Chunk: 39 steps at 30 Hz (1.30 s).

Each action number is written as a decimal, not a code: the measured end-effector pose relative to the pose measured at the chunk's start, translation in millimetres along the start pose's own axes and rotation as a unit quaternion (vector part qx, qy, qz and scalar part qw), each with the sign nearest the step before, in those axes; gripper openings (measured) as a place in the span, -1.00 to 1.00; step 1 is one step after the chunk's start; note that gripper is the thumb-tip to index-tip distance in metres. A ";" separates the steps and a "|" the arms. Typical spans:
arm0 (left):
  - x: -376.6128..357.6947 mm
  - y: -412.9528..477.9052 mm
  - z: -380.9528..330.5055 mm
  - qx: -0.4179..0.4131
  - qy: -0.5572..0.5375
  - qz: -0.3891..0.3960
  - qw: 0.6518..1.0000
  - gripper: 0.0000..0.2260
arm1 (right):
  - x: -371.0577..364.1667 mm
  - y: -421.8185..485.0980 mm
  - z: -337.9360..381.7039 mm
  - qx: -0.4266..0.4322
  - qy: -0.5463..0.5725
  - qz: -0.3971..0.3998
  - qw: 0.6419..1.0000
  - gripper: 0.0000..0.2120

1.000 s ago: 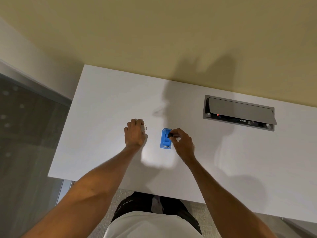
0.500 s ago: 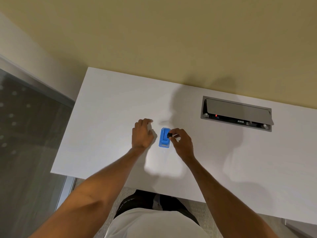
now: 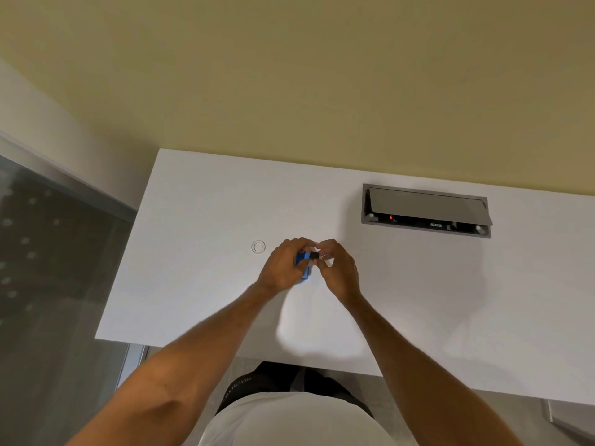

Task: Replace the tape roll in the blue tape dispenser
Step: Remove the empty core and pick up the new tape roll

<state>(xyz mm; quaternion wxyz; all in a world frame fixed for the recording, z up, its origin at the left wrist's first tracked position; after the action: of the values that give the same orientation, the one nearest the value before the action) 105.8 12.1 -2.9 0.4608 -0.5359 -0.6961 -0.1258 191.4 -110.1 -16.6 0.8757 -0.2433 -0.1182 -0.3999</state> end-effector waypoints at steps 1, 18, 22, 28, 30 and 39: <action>-0.9 -0.6 -1.1 0.000 0.000 0.001 1.000 -0.73 | 1.4 -1.9 -0.6 -0.001 0.002 -0.001 1.000 -0.84; -20.7 -9.6 -0.2 0.062 -0.001 0.028 0.998 -0.82 | 39.2 -21.9 -36.7 -0.061 -0.016 -0.049 0.997 -0.76; -22.1 -10.0 3.8 0.077 -0.008 0.029 0.997 -0.78 | 49.8 -22.9 -53.5 -0.097 -0.058 -0.060 0.992 -0.72; -29.3 -5.8 5.1 0.086 -0.011 0.033 0.996 -0.77 | 41.4 -23.2 -71.6 -0.123 -0.166 -0.007 0.979 -0.53; -32.5 -4.2 4.7 0.089 -0.013 0.036 0.995 -0.76 | 37.0 -23.4 -76.7 -0.128 -0.188 0.014 0.974 -0.48; -46.8 5.6 6.7 0.083 0.002 0.054 0.995 -0.74 | 22.5 -12.1 -81.0 -0.143 -0.246 0.039 0.958 -0.38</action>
<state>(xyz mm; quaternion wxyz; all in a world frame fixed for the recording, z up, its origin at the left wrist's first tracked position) 107.3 -10.8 -44.7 0.5110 -0.5321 -0.6737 -0.0434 197.9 -173.6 -72.7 0.7909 -0.4609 -0.2618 -0.3058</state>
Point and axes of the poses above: each hand's wrist, its own y-axis towards the middle knuckle, its own x-axis out of the back of the hand, z = x × y, the point moved 9 cm from there along y, towards the middle knuckle, and after that the axes turned 14 degrees about y, right-handed, at the moved point
